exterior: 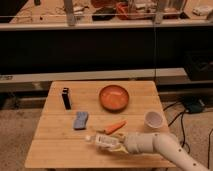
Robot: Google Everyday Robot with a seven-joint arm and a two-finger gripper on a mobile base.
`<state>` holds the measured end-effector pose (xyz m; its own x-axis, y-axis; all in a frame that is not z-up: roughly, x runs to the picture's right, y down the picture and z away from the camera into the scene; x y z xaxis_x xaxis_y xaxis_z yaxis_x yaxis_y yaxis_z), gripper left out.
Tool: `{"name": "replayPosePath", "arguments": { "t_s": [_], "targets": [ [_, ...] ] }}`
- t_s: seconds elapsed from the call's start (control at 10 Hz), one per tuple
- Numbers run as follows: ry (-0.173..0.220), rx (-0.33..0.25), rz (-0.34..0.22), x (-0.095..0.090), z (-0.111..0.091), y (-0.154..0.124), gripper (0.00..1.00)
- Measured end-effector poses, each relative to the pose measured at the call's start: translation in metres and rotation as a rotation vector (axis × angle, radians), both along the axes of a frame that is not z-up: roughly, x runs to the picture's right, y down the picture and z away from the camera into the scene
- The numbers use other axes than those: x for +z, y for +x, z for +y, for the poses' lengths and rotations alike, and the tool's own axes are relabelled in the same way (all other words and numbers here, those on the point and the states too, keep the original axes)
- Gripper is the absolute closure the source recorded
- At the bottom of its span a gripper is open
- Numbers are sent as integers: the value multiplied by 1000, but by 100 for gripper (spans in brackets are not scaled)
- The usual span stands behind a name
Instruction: Place the bottle in the ceramic bowl
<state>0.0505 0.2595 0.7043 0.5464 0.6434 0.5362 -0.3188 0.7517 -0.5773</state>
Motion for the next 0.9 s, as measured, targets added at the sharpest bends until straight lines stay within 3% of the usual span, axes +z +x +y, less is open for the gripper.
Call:
{"name": "replayPosePath", "arguments": {
  "t_s": [0.2, 0.5, 0.9],
  "targets": [
    [-9, 55, 66, -8, -21, 10, 100],
    [-29, 119, 123, -15, -56, 28, 100],
    [-95, 203, 182, 5, -81, 62, 100]
  ]
}}
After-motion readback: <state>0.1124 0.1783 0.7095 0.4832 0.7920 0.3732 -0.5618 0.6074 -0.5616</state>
